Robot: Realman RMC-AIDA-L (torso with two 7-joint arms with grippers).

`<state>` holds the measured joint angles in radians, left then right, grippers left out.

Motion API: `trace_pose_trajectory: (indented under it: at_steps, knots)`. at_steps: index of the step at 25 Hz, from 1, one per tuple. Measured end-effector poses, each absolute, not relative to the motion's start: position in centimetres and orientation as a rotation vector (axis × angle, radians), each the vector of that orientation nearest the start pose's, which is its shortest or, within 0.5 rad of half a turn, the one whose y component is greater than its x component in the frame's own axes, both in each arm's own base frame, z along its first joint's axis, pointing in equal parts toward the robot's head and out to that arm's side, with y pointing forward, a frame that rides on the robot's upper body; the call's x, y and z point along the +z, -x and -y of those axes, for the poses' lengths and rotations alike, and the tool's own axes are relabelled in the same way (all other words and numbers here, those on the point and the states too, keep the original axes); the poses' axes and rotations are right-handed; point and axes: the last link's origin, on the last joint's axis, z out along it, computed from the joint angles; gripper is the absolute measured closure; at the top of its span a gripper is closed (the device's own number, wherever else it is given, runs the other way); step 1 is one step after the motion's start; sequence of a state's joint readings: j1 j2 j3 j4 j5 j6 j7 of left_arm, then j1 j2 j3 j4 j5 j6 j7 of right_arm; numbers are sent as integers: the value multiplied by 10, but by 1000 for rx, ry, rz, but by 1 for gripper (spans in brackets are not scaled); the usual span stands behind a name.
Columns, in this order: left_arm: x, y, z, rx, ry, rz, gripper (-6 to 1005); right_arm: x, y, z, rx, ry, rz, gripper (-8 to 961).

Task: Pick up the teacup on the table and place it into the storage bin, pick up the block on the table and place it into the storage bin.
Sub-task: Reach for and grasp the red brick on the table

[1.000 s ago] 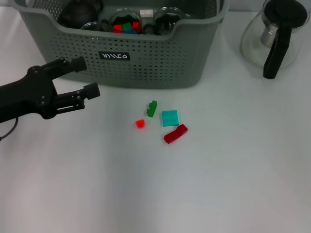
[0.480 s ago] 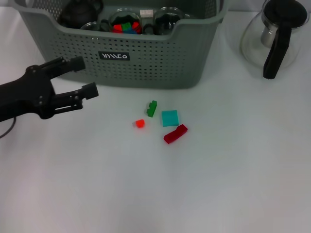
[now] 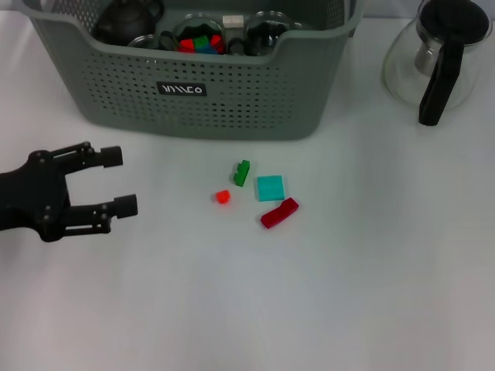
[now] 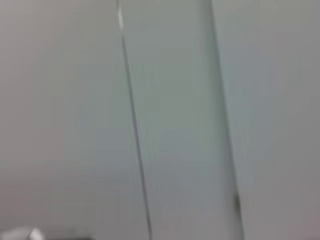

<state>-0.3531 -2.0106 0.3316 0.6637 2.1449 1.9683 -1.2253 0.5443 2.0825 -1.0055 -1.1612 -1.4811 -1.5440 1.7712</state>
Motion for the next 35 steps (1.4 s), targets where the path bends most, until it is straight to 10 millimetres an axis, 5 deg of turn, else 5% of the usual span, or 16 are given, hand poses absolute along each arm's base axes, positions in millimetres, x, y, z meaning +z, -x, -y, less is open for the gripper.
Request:
trace_pose_trajectory:
  at_steps: [5, 8, 20, 30, 35]
  knots:
    - [59, 321, -239, -902, 2649, 645, 138, 65, -121, -351, 939, 2798, -347, 134]
    - [60, 325, -237, -899, 2626, 659, 138, 52, -117, -351, 569, 2887, -416, 134]
    - [61, 331, -232, -896, 2585, 690, 138, -11, -67, -343, -291, 3088, -202, 137]
    - [57, 328, -233, -912, 2585, 693, 138, -66, -66, -341, -587, 3072, 26, 144]
    - [55, 329, -234, -909, 2578, 701, 138, -91, -79, -355, -614, 3015, -216, 147]
